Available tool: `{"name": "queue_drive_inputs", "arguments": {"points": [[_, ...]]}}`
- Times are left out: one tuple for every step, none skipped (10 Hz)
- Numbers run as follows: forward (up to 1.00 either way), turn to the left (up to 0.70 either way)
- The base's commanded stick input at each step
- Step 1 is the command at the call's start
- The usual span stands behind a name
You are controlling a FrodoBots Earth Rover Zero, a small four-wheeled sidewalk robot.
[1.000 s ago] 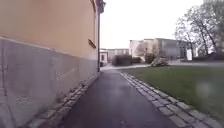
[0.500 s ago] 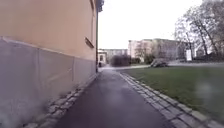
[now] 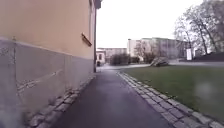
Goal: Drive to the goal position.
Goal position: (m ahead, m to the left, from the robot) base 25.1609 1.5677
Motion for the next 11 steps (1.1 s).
{"name": "queue_drive_inputs", "arguments": {"points": [[0.85, 0.0], [0.85, 0.0], [0.85, 0.0], [0.85, 0.0], [0.85, 0.0], [0.85, 0.0], [0.85, 0.0], [0.85, 0.0], [0.85, 0.0], [0.85, 0.0], [0.85, 0.0]]}}
